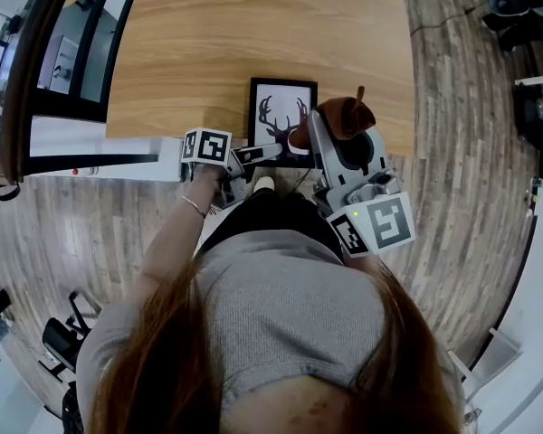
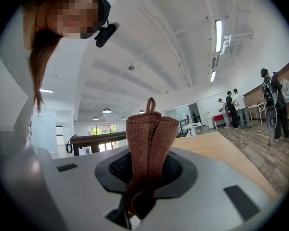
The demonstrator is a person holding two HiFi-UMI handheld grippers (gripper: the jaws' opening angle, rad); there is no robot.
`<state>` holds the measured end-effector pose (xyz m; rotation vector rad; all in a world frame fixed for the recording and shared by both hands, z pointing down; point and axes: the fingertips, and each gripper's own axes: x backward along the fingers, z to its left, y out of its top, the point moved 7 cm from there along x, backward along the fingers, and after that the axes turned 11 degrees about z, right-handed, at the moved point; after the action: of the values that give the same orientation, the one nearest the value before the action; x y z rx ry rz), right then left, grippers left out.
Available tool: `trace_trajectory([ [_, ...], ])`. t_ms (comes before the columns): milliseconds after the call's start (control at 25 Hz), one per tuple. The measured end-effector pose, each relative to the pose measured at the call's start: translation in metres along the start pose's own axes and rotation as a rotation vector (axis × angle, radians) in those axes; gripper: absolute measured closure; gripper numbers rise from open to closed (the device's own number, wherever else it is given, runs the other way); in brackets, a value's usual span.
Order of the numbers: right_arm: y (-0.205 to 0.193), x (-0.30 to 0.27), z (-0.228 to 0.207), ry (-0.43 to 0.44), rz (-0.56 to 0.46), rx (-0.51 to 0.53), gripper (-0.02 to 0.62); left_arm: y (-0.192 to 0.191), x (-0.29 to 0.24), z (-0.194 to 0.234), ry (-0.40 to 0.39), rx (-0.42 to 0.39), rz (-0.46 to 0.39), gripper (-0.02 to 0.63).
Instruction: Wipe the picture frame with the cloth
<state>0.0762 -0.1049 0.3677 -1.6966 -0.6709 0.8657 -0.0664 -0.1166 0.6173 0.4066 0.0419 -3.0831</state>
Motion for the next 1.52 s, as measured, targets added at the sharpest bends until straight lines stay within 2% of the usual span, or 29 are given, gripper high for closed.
trace_trajectory([
  [280, -0.003, 0.001, -0.004, -0.015, 0.009, -0.006, 0.499, -0.007, -0.018, 0.005, -0.141, -0.015, 0.103, 0.380],
  [360, -0.002, 0.000, -0.003, -0.010, 0.010, -0.004, 0.499, -0.006, -0.021, -0.002, -0.226, -0.013, 0.099, 0.460],
  [440, -0.002, 0.001, -0.002, -0.006, 0.009, -0.002, 0.499, -0.005, -0.025, -0.015, -0.323, -0.044, 0.077, 0.541],
  [480, -0.002, 0.002, -0.002, -0.005, 0.009, -0.002, 0.499, -0.005, -0.026, -0.019, -0.348, -0.057, 0.065, 0.545],
  [720, 0.000, 0.003, 0.001, 0.004, 0.000, 0.004, 0.499, -0.006, -0.021, -0.031, -0.377, -0.071, 0.030, 0.552],
  [840, 0.004, 0.004, 0.003, 0.000, -0.019, 0.007, 0.499, -0.004, -0.010, -0.045, -0.399, -0.105, 0.008, 0.554],
  [960, 0.013, 0.012, 0.003, 0.001, -0.044, 0.014, 0.499, 0.001, -0.004, -0.067, -0.353, -0.214, 0.019, 0.555],
  [1120, 0.027, 0.018, 0.009, 0.009, -0.086, 0.035, 0.499, 0.019, 0.002, -0.103, -0.244, -0.461, 0.056, 0.555],
  [1280, 0.037, 0.026, 0.021, 0.031, -0.118, 0.058, 0.499, 0.031, 0.008, -0.146, -0.244, -0.645, 0.049, 0.555],
  [1520, 0.088, 0.048, 0.010, 0.047, -0.175, 0.092, 0.499, 0.066, 0.008, -0.242, -0.245, -0.821, 0.001, 0.557],
])
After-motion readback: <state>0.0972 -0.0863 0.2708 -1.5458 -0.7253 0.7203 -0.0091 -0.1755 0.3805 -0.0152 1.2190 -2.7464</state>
